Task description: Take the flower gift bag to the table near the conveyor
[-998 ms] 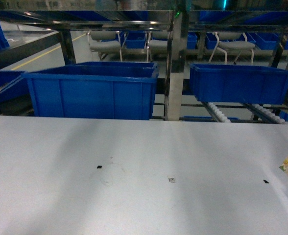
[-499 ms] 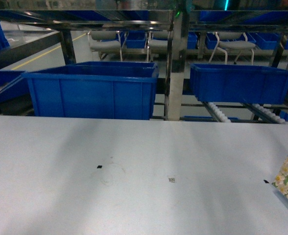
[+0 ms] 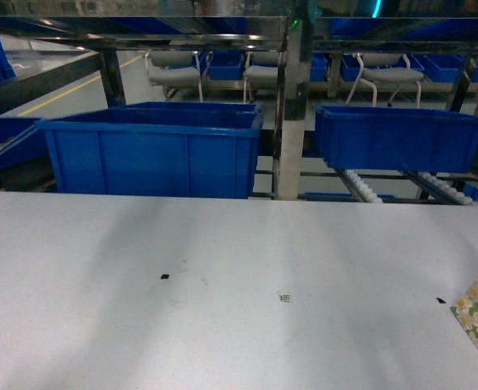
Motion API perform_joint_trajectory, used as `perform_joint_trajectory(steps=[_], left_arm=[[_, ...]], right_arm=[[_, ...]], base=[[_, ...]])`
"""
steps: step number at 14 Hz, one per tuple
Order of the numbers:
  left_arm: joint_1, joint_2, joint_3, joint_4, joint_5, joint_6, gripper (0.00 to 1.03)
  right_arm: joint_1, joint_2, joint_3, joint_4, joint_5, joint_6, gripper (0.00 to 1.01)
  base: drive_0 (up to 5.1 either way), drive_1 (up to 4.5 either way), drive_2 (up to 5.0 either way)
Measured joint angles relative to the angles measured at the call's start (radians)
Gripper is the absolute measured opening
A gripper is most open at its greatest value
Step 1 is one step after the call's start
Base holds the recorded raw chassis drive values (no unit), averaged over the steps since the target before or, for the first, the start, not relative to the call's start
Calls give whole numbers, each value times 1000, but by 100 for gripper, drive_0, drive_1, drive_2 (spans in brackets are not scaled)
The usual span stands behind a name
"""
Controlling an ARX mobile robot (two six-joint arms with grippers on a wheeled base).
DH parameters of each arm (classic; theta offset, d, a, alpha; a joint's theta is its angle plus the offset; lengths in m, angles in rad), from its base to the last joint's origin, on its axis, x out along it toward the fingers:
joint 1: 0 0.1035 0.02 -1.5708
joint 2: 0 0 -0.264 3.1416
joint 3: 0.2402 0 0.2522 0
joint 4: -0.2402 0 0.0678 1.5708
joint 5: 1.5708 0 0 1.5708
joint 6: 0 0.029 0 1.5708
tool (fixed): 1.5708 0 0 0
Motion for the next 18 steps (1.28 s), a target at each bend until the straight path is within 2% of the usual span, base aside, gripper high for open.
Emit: perform_joint_trajectory(steps=[3, 6, 8, 11, 13, 14, 15, 16, 18], left_arm=[[0, 0, 0, 0, 0, 0, 2], [0, 0, 0, 0, 0, 0, 2], [0, 0, 0, 0, 0, 0, 2], [0, 0, 0, 0, 0, 0, 2], [0, 0, 0, 0, 0, 0, 2], [0, 0, 0, 0, 0, 0, 2], [0, 0, 0, 0, 0, 0, 2], [0, 0, 0, 0, 0, 0, 2], [0, 0, 0, 0, 0, 0, 2]], right_arm=[[0, -58, -38, 1, 11, 8, 76], [-11, -88, -42, -1, 11, 6, 99], [-13, -157, -47, -2, 27, 6, 98], [47, -321, -100, 0, 89, -8, 98], [61, -455, -144, 1, 132, -8, 98], [73, -605, -218, 0, 171, -11, 98], [49, -890, -286, -34, 223, -13, 98], [49, -1118, -288, -227, 253, -11, 98], [80, -1239, -287, -349, 289, -11, 98]], base=[[0, 0, 0], [0, 0, 0], [0, 0, 0], [0, 0, 0], [0, 0, 0], [0, 0, 0], [0, 0, 0], [0, 0, 0], [0, 0, 0]])
